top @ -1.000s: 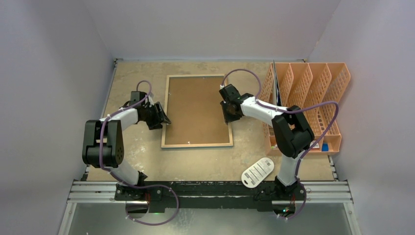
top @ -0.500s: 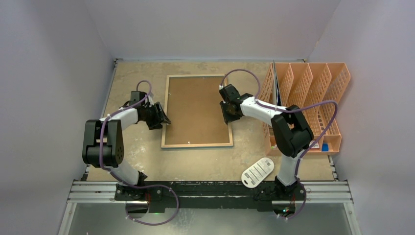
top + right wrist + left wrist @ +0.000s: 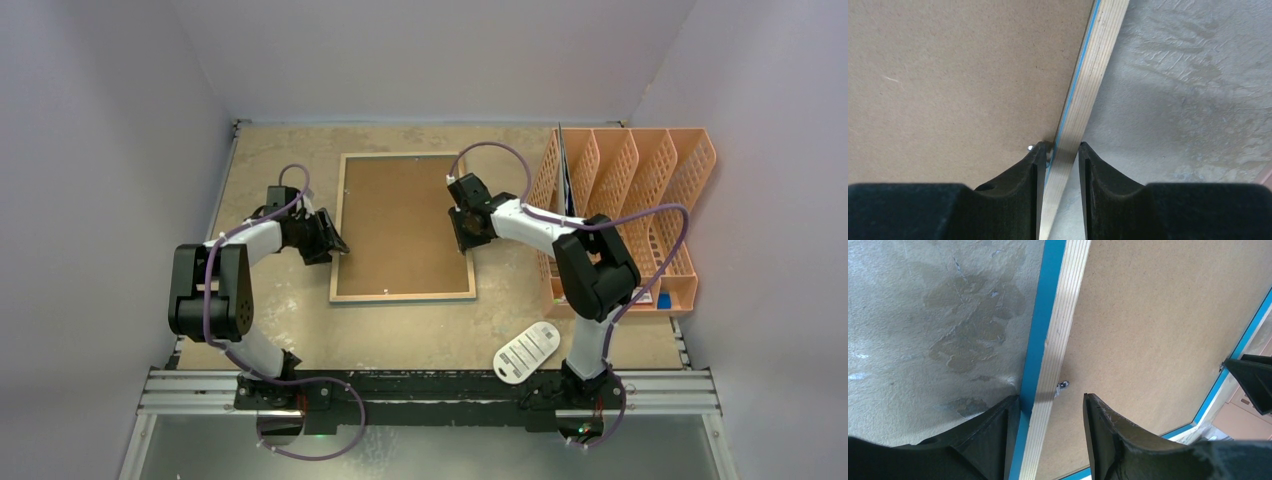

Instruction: Put the photo into the frame

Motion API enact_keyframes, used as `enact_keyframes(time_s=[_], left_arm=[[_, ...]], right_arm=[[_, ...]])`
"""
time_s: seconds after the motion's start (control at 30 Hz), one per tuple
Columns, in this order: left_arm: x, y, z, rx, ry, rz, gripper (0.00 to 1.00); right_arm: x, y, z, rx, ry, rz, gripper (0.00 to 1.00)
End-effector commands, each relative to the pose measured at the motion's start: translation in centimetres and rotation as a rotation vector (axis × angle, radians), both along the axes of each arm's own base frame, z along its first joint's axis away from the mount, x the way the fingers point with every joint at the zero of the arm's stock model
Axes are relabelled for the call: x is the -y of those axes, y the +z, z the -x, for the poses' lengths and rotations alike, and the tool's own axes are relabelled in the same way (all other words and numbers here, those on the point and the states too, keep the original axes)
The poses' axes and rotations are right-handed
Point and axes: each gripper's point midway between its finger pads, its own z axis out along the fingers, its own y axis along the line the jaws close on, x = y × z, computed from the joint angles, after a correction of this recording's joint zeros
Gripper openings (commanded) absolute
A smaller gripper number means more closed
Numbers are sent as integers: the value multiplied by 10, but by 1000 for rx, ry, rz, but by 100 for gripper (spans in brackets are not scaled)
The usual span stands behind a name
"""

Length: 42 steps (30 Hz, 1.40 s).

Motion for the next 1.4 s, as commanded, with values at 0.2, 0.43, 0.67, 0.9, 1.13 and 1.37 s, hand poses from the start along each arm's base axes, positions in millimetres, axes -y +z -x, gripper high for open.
enact_keyframes(time_s=[0.2,0.43,0.67,0.9,1.13,1.37], left_arm=[[0,-14,12,-69,-23,-16,51],[-4,-12,10,-73,-20,-45,51],[-4,-12,9,-71,-25,-43,51],[-1,-10,8,-62,-28,-25,47],[-1,-9,7,-60,-25,-25,43],[15,0,10,-29,-79,67,45]], right_arm=[[-1,-38,36,-128,61,30,33],[-12,-7,23,-69,34,-28,43],[-21,16,7,-3,38,-60,51],[-13,56,-21,163,-79,-63,51],[-17,63,-20,180,-32,-88,58],[-13,19,-1,52,37,-21,67]])
